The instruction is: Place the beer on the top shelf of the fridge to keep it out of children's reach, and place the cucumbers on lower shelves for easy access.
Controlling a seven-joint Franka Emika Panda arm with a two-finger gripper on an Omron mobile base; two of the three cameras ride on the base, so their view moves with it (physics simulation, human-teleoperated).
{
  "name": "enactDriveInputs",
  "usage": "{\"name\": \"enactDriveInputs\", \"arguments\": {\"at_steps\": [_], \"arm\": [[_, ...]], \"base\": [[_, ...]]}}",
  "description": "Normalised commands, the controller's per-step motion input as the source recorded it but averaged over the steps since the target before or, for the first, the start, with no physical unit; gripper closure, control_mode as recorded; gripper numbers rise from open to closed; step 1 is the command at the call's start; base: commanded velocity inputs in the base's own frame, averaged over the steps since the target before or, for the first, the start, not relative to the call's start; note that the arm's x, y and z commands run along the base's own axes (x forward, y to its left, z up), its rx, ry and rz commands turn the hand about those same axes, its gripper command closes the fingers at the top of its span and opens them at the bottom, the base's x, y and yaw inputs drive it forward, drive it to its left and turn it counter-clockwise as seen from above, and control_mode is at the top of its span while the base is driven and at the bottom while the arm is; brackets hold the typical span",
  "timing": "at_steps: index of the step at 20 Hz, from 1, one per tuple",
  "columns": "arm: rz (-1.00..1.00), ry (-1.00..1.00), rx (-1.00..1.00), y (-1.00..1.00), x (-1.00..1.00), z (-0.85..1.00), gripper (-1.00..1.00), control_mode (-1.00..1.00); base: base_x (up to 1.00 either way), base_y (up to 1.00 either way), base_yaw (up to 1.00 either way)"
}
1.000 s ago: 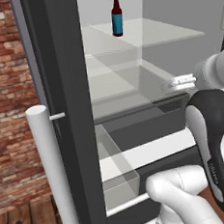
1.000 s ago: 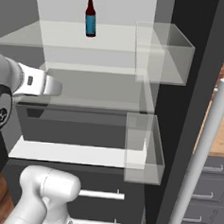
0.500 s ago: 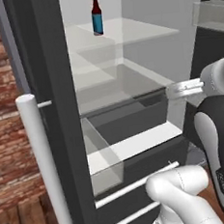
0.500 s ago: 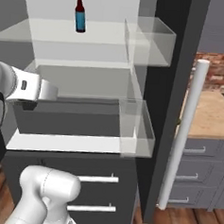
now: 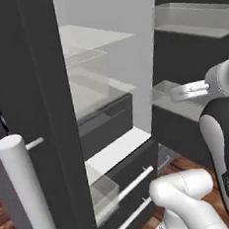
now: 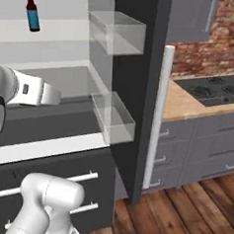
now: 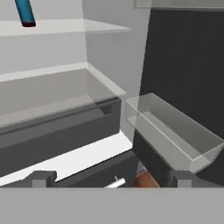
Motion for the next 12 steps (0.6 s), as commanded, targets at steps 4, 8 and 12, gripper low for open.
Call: {"name": "enactDriveInputs", "arguments": {"at_steps": [4,8,12], "arm": [[0.00,0.00,0.00,0.00,0.00,0.00,-1.00,1.00],[0.00,0.00,0.00,0.00,0.00,0.00,-1.00,1.00],[0.00,0.00,0.00,0.00,0.00,0.00,-1.00,1.00]], "base": [[0.00,-0.06,-0.63],[0.01,-0.27,-0.62],[0.16,-0.52,-0.58]]}}
